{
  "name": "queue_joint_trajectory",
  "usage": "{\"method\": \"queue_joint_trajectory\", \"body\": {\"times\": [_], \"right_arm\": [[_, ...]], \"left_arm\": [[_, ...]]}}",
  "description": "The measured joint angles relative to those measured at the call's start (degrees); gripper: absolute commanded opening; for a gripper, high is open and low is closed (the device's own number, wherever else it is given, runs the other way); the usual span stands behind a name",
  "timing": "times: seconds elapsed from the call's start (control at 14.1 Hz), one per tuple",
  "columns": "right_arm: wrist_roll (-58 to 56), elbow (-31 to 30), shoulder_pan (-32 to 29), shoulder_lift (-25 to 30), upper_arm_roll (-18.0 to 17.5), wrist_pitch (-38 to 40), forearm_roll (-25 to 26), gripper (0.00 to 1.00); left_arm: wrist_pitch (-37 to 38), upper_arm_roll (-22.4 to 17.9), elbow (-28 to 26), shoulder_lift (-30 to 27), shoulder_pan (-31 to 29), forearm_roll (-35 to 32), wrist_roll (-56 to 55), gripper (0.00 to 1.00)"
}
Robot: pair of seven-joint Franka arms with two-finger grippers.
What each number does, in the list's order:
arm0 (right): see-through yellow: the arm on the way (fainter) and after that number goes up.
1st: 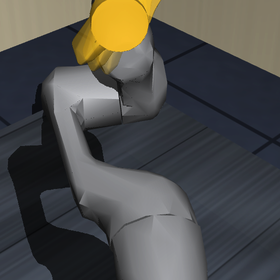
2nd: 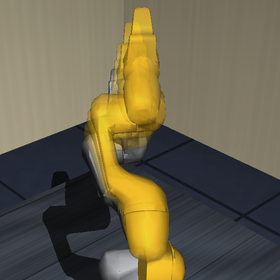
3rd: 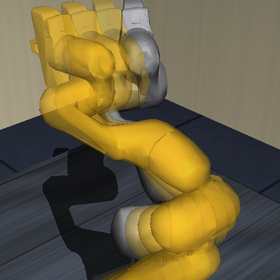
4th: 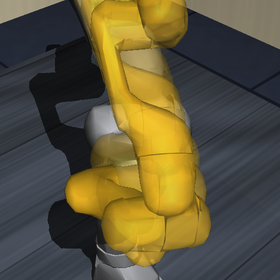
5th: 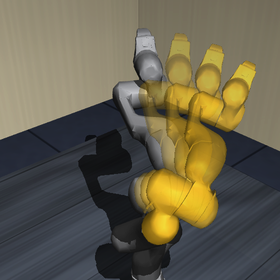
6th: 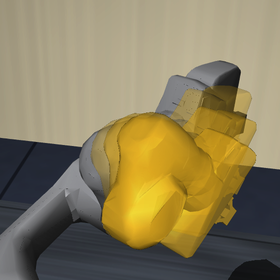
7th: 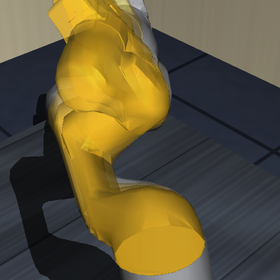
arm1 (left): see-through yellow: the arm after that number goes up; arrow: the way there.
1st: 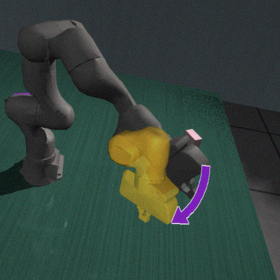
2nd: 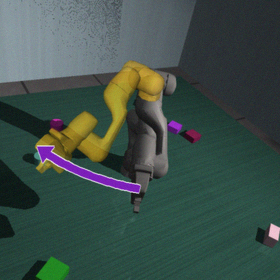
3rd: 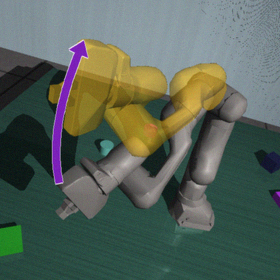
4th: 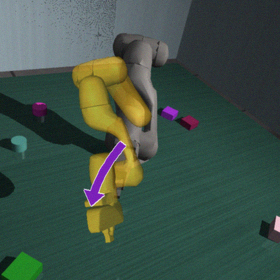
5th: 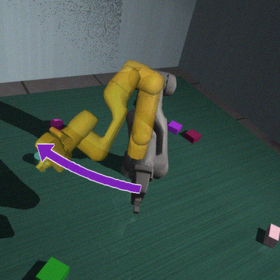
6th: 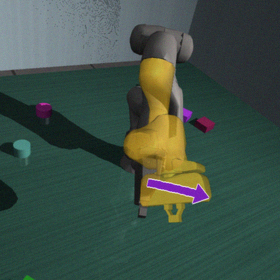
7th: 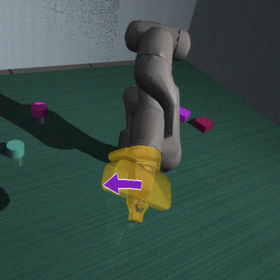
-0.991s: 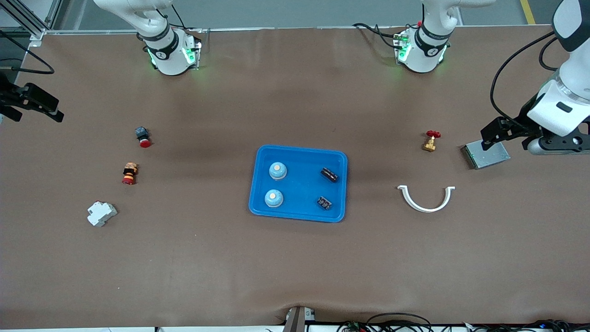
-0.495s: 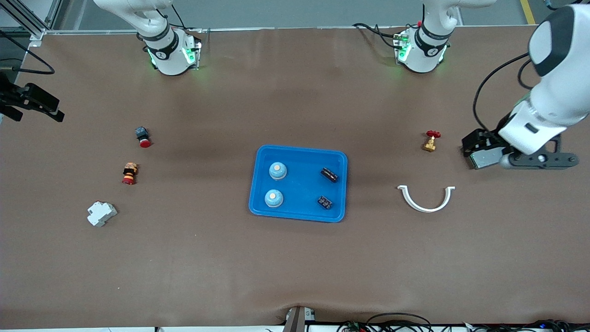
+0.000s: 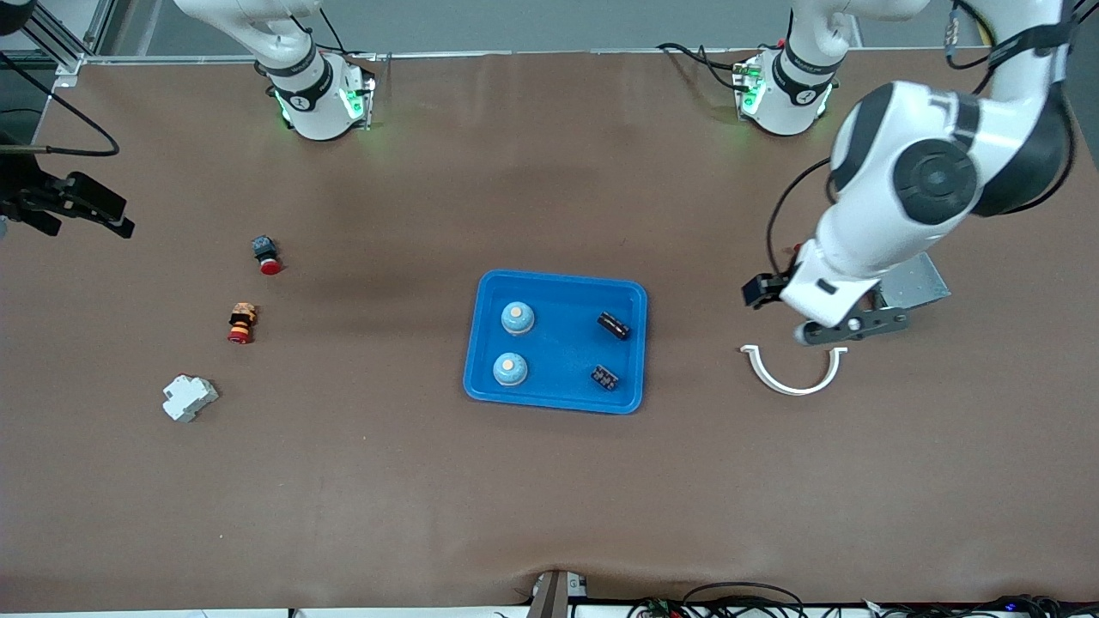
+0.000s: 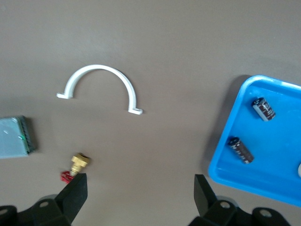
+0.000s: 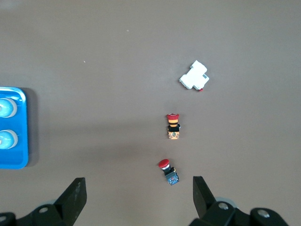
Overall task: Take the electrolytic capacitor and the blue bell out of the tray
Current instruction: 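Move the left gripper to the tray while the right gripper approaches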
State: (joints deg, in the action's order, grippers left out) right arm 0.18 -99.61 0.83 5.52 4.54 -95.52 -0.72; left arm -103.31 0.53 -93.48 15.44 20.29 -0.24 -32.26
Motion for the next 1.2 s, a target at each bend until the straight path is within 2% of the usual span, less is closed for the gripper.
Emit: {"method": "queue_joint_trajectory", "body": {"times": [0.21, 0.42, 0.78, 0.99, 1.2], "right_arm": [[0.0, -6.8, -1.21, 1.04, 0.22, -5.25, 0.0, 1.0], [-0.01, -14.67, -2.97, 1.11, 0.31, -12.58, 0.0, 1.0], [-4.69, -31.81, -7.16, 0.17, 0.4, -34.9, 0.0, 1.0], [-7.95, -34.99, -8.89, -2.71, 0.42, -39.14, 0.0, 1.0], [-8.73, -39.85, -9.2, -4.46, 0.34, -48.29, 0.0, 1.0]], "left_arm": [[-1.29, 0.15, 1.53, 4.19, 1.11, 3.1, -5.32, 1.0], [-4.14, 0.23, 2.85, 8.18, 3.21, 3.58, -15.53, 1.0], [-11.93, 0.33, 6.14, 15.6, 7.84, 3.75, -30.91, 1.0], [-15.94, 0.26, 6.74, 17.01, 7.88, 4.77, -39.9, 1.0], [-22.87, 0.37, 6.74, 19.96, 9.16, 4.83, -51.18, 1.0]]}}
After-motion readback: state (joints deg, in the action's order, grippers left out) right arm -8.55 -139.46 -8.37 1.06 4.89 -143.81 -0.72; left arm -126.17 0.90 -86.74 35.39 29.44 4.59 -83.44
